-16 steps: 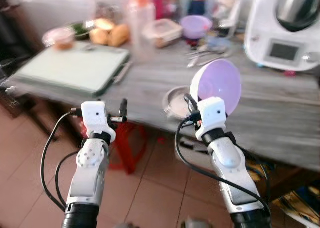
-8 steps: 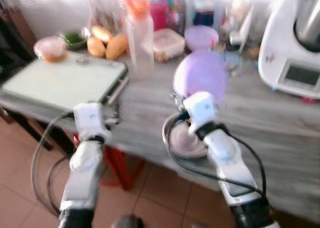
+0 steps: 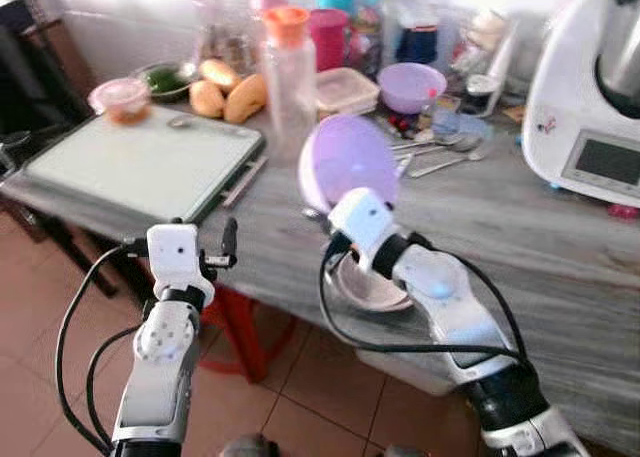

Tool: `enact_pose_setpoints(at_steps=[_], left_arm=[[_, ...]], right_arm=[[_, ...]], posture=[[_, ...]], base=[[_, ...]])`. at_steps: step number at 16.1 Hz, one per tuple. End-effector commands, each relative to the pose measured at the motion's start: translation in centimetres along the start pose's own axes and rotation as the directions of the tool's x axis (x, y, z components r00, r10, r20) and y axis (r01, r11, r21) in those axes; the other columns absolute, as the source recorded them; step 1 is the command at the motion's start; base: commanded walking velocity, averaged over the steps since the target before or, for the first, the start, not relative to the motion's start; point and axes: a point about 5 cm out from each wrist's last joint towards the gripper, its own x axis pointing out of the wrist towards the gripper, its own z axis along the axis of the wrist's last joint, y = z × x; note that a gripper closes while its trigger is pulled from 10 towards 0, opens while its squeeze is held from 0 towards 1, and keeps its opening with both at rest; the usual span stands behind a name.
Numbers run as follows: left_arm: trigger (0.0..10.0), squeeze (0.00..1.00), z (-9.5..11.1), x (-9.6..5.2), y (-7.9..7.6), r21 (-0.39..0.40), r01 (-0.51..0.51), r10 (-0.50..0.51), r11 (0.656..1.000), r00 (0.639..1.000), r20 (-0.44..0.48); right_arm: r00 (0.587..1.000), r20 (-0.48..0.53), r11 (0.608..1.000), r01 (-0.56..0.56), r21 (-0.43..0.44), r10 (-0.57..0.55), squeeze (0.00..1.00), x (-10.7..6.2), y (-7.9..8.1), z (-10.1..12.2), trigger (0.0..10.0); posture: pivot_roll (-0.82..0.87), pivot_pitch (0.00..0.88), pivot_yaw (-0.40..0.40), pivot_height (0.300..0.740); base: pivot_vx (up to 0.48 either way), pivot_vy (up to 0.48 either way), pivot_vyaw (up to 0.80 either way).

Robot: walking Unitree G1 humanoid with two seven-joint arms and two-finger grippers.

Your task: Setting the table

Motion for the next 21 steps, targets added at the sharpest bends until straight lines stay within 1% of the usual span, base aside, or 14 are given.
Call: enact_pose_setpoints(at_steps=[1,2,3,4,5,8,11,12,15,16,18,20,21], left_arm=[[10.0,0.0,0.4,-0.2,0.1,0.017,0.005,-0.005,1.0,1.0,0.005],[10.0,0.0,0.4,-0.3,-0.1,0.006,0.025,-0.025,1.0,1.0,0.001],[10.0,0.0,0.5,-0.5,-0.2,0.002,0.04,-0.04,0.999,0.999,-0.004],[10.0,0.0,0.5,-0.6,-0.2,0.002,0.042,-0.042,0.999,0.999,-0.005],[10.0,0.0,0.6,-0.7,-0.1,0.001,0.04,-0.04,0.999,0.999,-0.008],[10.0,0.0,0.6,-0.9,0.0,0.001,0.042,-0.042,0.999,0.999,-0.02],[10.0,0.0,0.7,-1.0,-0.1,0.012,0.051,-0.051,0.999,0.998,-0.028],[10.0,0.0,0.7,-1.0,-0.1,0.01,0.052,-0.052,0.999,0.998,-0.028],[10.0,0.0,0.8,-1.4,-0.1,0.008,0.055,-0.055,0.998,0.998,-0.036],[10.0,0.0,0.8,-1.5,-0.1,0.008,0.056,-0.056,0.998,0.998,-0.041],[10.0,0.0,0.8,-1.7,-0.1,0.007,0.051,-0.051,0.999,0.998,-0.042],[10.0,0.0,0.8,-1.8,-0.2,0.003,0.048,-0.048,0.999,0.998,-0.047],[10.0,0.0,0.8,-1.9,-0.2,0.001,0.048,-0.048,0.999,0.998,-0.049]], right_arm=[[0.999,-0.014,0.999,-0.042,-0.013,0.042,0.0,0.3,-0.1,-0.1,10.0],[0.998,-0.028,0.997,-0.065,-0.039,0.064,0.0,0.5,-0.1,-0.2,10.0],[0.995,-0.055,0.995,-0.084,-0.045,0.082,0.0,0.8,-0.4,-0.6,10.0],[0.994,-0.064,0.995,-0.088,-0.037,0.085,0.0,1.0,-0.6,-0.7,10.0],[0.992,-0.071,0.992,-0.109,-0.057,0.105,0.0,1.1,-0.8,-0.9,10.0],[0.989,-0.078,0.988,-0.129,-0.086,0.122,0.0,1.4,-1.3,-1.3,10.0],[0.984,-0.09,0.978,-0.162,-0.133,0.151,0.0,1.8,-1.4,-1.5,10.0],[0.984,-0.085,0.979,-0.163,-0.122,0.154,0.0,1.9,-1.3,-1.5,10.0],[0.979,-0.098,0.973,-0.189,-0.13,0.177,0.0,2.2,-1.2,-1.9,10.0],[0.974,-0.113,0.968,-0.21,-0.14,0.195,0.0,2.3,-1.4,-2.5,10.0],[0.965,-0.148,0.949,-0.245,-0.199,0.218,0.0,2.3,-1.7,-3.2,10.0],[0.957,-0.16,0.938,-0.272,-0.213,0.241,0.0,2.2,-1.8,-3.5,10.0],[0.952,-0.153,0.926,-0.297,-0.232,0.267,0.0,2.3,-1.7,-3.4,10.0]], posture=[[0.03,0.01,0.041,0.74],[0.03,0.014,0.041,0.74],[0.03,0.022,0.042,0.74],[0.04,0.025,0.043,0.74],[0.04,0.032,0.044,0.74],[0.05,0.04,0.048,0.74],[0.05,0.052,0.049,0.74],[0.06,0.054,0.049,0.74],[0.06,0.063,0.049,0.74],[0.07,0.069,0.047,0.74],[0.07,0.073,0.039,0.74],[0.07,0.075,0.037,0.74],[0.07,0.075,0.037,0.74]], base=[[0.0,0.0,0.0],[0.0,0.0,0.0],[0.0,0.0,0.0],[0.0,0.0,0.0],[0.0,0.0,0.0],[0.0,0.0,0.0],[0.0,0.0,0.0],[0.0,0.0,0.0],[0.0,0.0,0.0],[0.0,0.0,0.0],[0.0,0.0,0.0],[0.0,0.0,0.0],[0.0,0.0,0.0]])
